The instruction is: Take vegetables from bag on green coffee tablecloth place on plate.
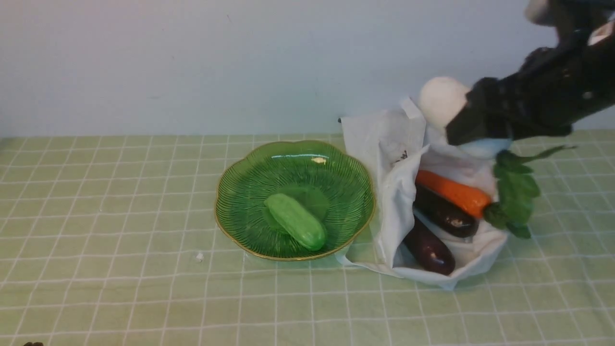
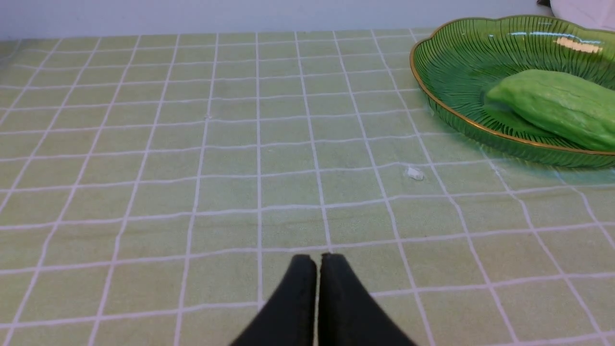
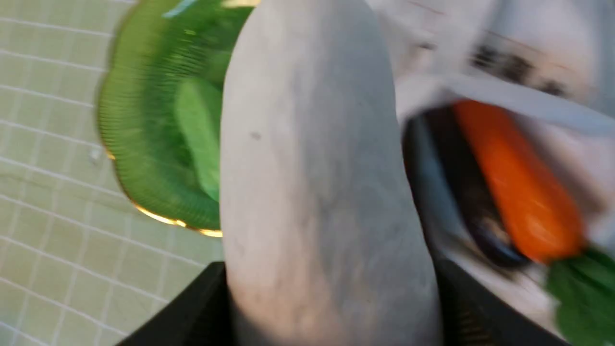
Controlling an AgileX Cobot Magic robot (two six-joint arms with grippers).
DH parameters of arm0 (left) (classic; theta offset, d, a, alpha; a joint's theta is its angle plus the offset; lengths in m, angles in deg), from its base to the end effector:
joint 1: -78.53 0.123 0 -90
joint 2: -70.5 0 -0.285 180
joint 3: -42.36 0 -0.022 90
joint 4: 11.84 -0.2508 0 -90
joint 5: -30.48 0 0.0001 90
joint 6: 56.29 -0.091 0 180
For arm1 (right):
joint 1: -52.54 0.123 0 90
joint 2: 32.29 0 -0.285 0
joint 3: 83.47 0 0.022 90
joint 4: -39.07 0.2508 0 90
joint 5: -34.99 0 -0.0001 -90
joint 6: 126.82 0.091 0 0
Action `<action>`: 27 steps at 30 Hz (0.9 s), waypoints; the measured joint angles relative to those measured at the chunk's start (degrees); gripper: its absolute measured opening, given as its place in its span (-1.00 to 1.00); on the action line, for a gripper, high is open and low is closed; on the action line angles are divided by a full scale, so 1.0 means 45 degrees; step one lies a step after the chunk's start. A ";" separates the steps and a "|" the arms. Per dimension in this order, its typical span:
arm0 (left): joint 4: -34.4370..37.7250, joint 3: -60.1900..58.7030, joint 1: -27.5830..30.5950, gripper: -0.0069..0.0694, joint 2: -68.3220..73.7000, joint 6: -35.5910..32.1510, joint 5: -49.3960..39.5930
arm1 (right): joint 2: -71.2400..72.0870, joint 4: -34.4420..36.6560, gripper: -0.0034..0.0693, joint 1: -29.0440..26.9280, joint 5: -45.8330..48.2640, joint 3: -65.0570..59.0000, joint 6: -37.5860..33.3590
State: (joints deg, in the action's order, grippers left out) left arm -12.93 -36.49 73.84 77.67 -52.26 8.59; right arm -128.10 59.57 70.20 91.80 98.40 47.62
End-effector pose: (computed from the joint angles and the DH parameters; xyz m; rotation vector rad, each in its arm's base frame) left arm 0.0523 -0.0036 0.1699 0.0226 1.8841 -0.0855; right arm 0.3019 0.1241 0.3366 -0.3746 2.5983 0.5337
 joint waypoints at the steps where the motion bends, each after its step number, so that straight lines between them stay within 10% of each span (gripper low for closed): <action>1: 0.0000 0.0000 0.0000 -0.83 0.0000 0.0000 0.0000 | -0.0381 0.0059 0.36 0.0434 -0.0544 0.0000 -0.0027; 11: 0.0000 0.0000 0.0000 -0.83 0.0000 0.0000 0.0000 | -0.4393 0.0147 0.36 0.2572 -0.5704 0.0000 -0.0073; 27: 0.0000 0.0000 0.0000 -0.83 0.0000 0.0000 0.0000 | -0.5304 -0.0310 0.79 0.2586 -0.4296 0.1204 -0.0073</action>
State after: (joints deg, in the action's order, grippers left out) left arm -12.93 -36.49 73.84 77.67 -52.26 8.59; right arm -151.97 58.17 81.83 72.47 103.81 47.29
